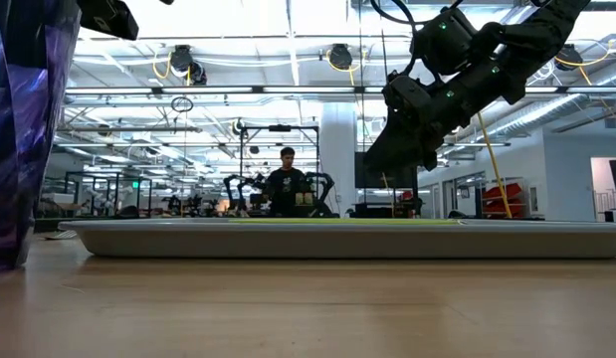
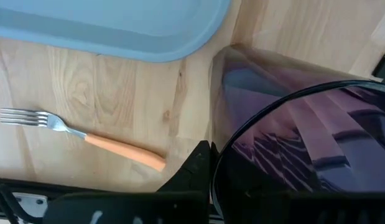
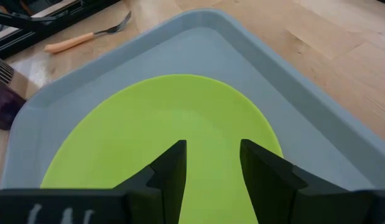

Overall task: Pick and place plate/cup/fork/spoon on tray
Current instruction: Put the purple cup on the gray serving tray to the top left of the green plate

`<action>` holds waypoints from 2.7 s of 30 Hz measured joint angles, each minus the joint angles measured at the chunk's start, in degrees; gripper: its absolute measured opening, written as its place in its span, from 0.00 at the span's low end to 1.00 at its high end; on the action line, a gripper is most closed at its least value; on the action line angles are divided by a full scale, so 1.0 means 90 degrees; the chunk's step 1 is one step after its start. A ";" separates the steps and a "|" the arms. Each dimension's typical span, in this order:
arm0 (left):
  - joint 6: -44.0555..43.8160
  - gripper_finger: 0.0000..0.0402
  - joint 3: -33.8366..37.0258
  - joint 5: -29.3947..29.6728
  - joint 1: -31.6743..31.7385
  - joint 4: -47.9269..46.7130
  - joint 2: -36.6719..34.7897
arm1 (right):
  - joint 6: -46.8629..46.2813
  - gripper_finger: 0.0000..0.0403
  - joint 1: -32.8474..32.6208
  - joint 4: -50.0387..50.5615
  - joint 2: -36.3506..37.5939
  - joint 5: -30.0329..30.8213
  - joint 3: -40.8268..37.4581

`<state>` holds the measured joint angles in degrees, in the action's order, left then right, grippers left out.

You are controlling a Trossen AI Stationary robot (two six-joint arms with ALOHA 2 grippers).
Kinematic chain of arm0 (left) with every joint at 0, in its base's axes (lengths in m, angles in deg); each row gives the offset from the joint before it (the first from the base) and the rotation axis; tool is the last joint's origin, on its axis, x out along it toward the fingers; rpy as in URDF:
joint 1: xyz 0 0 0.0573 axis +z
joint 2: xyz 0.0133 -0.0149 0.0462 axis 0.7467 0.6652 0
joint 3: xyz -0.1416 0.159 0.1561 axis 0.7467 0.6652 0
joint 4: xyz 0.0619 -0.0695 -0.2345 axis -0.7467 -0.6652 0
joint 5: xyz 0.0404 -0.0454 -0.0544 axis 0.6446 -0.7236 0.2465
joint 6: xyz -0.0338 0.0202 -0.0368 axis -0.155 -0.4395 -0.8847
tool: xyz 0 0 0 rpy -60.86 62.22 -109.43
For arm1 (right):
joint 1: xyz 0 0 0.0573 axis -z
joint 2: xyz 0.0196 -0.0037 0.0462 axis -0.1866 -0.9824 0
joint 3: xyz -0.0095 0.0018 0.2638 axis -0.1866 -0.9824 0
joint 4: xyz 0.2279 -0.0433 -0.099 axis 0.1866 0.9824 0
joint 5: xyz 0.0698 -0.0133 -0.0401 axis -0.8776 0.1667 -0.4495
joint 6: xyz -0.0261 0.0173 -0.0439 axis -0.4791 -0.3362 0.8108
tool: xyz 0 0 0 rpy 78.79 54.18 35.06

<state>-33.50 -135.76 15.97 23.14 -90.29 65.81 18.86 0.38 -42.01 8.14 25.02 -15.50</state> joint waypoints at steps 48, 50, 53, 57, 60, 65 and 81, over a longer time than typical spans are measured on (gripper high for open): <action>0.4048 0.02 -0.0418 0.1026 0.5511 -0.0209 -0.0495 | -0.0184 0.36 0.0031 -0.0552 -0.0005 -0.0011 -0.0469; 0.4147 0.02 -0.0416 0.1023 0.5559 -0.0211 -0.0313 | -0.0194 0.36 0.0010 -0.0633 -0.0005 -0.0017 -0.0469; 0.4241 0.02 -0.0416 0.1071 0.5571 -0.0170 -0.0163 | -0.0194 0.36 -0.0002 -0.0677 -0.0005 -0.0024 -0.0469; 0.4293 0.02 -0.0416 0.1119 0.5588 0.0012 -0.0090 | -0.0209 0.36 -0.0002 -0.0673 -0.0005 -0.0027 -0.0469; 0.4288 0.02 -0.0416 0.1126 0.5586 0.0144 -0.0097 | -0.0266 0.36 -0.0002 -0.0672 -0.0005 -0.0027 -0.0469; 0.4281 0.02 -0.0416 0.1041 0.5585 0.0195 -0.0097 | -0.0267 0.36 -0.0005 -0.0670 -0.0005 -0.0029 -0.0469; 0.4179 0.07 -0.0416 0.0957 0.5591 0.0294 -0.0097 | -0.0340 0.36 -0.0110 -0.0668 -0.0005 -0.0048 -0.0469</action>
<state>4.11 -139.50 24.58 73.46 -87.64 64.94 15.80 -0.61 -48.02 8.10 24.59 -19.72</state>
